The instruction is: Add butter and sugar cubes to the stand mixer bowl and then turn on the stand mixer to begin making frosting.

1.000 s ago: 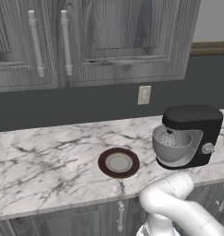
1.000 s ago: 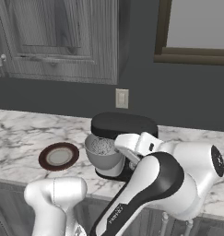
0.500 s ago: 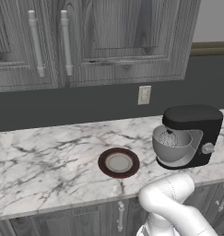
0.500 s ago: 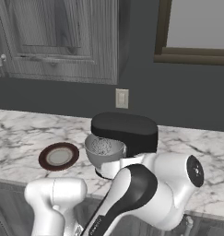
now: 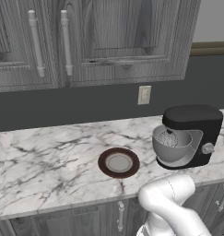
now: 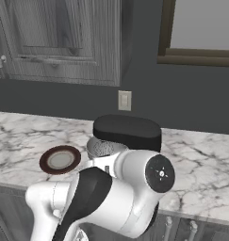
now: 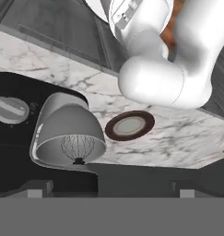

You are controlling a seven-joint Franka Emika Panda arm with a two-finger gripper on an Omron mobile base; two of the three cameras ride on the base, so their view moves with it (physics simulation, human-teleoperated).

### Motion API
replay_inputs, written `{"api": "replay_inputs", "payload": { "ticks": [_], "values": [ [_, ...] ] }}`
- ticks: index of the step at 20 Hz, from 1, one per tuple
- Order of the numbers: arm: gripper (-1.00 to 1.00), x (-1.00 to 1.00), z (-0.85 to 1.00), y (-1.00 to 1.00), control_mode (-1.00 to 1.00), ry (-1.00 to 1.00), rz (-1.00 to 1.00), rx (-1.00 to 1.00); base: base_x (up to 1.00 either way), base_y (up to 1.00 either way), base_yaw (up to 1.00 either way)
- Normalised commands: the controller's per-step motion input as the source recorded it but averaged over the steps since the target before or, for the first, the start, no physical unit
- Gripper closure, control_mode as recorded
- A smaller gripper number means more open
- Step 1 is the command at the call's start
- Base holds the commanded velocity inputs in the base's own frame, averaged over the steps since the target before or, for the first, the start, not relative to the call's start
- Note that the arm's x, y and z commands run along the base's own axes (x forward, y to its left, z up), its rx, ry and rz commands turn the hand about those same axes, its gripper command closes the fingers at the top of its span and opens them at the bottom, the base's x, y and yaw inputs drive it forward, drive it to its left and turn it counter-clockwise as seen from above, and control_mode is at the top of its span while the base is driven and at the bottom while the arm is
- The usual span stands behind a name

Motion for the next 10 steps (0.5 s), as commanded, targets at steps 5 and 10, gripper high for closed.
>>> {"api": "replay_inputs", "payload": {
  "ticks": [5, 10],
  "values": [
    [-1.0, 0.0, -0.24, 0.0, -1.0, -0.11, 0.0, -0.08, 0.0, 0.0, 0.0],
    [-1.0, -0.05, -0.64, 0.11, -1.0, -0.04, -0.17, 0.32, 0.0, 0.0, 0.0]
  ]
}}
